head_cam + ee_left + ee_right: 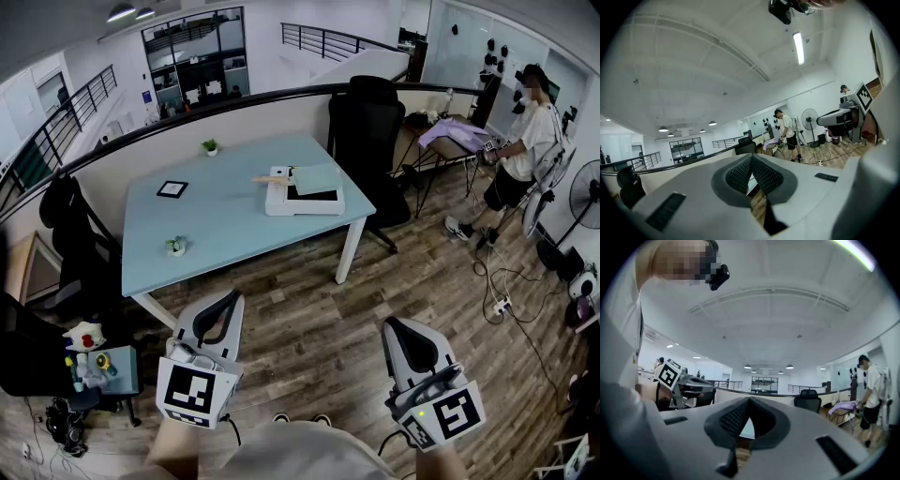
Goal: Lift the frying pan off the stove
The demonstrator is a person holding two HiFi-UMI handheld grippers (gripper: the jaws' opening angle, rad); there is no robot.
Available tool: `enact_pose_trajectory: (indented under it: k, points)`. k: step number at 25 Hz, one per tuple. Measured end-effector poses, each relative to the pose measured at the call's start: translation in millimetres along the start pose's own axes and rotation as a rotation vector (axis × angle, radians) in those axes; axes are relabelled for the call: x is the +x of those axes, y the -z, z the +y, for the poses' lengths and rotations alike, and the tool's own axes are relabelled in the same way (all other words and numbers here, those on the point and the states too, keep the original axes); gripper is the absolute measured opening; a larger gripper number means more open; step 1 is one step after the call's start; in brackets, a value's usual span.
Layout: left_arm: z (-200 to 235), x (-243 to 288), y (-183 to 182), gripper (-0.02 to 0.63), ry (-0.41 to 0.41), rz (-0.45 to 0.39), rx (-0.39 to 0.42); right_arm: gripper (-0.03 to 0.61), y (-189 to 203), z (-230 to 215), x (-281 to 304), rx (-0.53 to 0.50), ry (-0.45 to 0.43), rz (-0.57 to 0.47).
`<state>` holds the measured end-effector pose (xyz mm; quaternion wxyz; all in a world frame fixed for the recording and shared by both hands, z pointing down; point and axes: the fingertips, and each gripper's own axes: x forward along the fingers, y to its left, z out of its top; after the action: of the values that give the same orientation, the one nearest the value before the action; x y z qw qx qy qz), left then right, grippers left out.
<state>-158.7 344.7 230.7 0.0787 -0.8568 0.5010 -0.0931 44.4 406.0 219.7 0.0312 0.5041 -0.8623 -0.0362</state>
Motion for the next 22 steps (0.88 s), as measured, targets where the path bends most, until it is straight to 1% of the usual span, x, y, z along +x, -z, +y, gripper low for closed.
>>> enact_pose_trajectory:
  k: [5, 10, 13, 15, 18, 19, 20, 21, 22]
  points:
    - [-16.6, 4.0, -1.5, 0.005, 0.003, 0.011, 0.003, 0.003, -2.0, -18.5, -12.0, 0.093, -0.010, -0.044]
    - [-36.8, 9.0, -2.5, 0.005, -0.001, 0.021, 0.010, 0.003, 7.9, -35.9, -21.9, 0.104, -0.036, -0.031]
    - [-45.8, 11.0, -3.0, 0.005, -0.015, 0.027, 0.015, 0.003, 14.9, -45.4, -28.2, 0.128, -0.062, -0.024]
    - [-51.2, 11.8, -3.8, 0.005, -0.034, 0.029, 0.007, 0.003, 17.7, -53.0, -32.3, 0.144, -0.077, -0.021]
    - [-55.7, 11.5, -3.9, 0.008, -0.092, 0.017, -0.003, 0.003, 24.9, -60.4, -37.5, 0.162, -0.090, -0.008]
    - [-57.1, 11.9, -3.9, 0.101, -0.111, 0.009, -0.003, 0.003, 28.8, -61.1, -39.2, 0.166, -0.095, 0.001]
    - [-58.3, 12.9, -3.8, 0.274, -0.127, 0.004, -0.003, 0.003, 32.8, -61.5, -40.6, 0.170, -0.102, 0.009]
    - [-59.1, 14.3, -3.9, 0.364, -0.142, 0.001, -0.005, 0.003, 36.4, -62.0, -41.5, 0.175, -0.112, 0.015]
    - [-59.0, 15.7, -4.4, 0.383, -0.158, -0.001, -0.006, 0.003, 39.0, -62.9, -41.9, 0.182, -0.121, 0.019]
